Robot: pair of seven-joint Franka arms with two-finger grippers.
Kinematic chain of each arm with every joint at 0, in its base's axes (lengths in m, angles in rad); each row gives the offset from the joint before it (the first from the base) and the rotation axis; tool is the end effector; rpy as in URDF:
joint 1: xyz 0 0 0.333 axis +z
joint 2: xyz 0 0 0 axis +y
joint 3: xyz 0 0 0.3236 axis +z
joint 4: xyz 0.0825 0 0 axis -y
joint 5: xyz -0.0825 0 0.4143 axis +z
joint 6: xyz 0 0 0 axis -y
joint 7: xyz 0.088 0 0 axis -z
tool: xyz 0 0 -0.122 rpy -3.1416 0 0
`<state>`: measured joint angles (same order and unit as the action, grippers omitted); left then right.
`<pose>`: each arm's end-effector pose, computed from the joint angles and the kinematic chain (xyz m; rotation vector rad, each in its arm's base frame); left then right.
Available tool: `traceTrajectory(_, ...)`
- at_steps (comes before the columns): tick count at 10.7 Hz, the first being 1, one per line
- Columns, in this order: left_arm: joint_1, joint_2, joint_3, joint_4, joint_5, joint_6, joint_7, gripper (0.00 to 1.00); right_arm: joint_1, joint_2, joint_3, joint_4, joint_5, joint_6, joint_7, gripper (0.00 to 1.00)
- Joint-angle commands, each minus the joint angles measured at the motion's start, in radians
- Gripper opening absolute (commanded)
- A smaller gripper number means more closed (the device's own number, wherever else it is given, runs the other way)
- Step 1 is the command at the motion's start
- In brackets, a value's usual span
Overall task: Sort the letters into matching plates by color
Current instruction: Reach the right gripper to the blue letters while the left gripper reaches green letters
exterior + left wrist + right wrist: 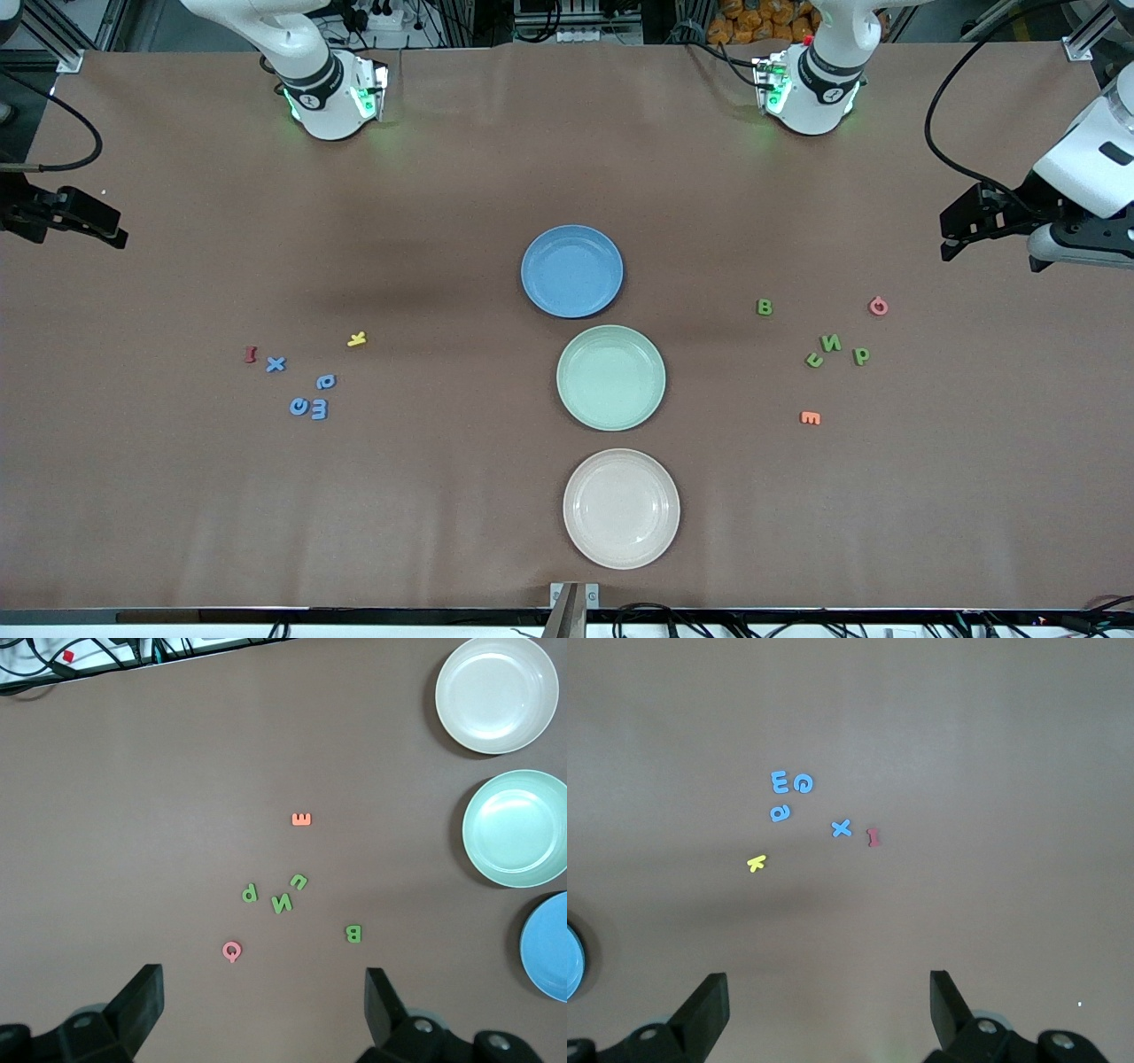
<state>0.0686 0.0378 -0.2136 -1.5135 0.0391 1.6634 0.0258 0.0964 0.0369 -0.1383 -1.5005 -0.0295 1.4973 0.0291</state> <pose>0.6027 -0.0810 0.6330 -3.1007 0.2667 -0.1785 0.5880 -0.0269 0.6245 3.1046 -0.1127 -0.0621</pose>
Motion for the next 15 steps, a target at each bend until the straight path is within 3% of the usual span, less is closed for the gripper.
traceTrajectory(1, 0.008, -0.013, -0.003, 0.003, 0.004, -0.014, -0.003, 1.00, 0.003, -0.018, 0.003, -0.007, -0.016, -0.006, 0.011, 1.00)
traceTrajectory(7, 0.017, -0.010, -0.003, -0.004, -0.018, -0.014, -0.006, 1.00, 0.006, -0.009, 0.003, -0.041, -0.015, 0.050, 0.020, 1.00)
traceTrajectory(12, 0.074, 0.007, -0.004, -0.072, -0.087, 0.031, 0.000, 1.00, -0.003, 0.009, 0.003, -0.344, 0.048, 0.398, 0.012, 1.00)
traceTrajectory(15, 0.073, 0.007, -0.007, -0.164, -0.087, 0.140, 0.003, 1.00, -0.015, 0.081, 0.003, -0.423, 0.049, 0.530, 0.005, 1.00)
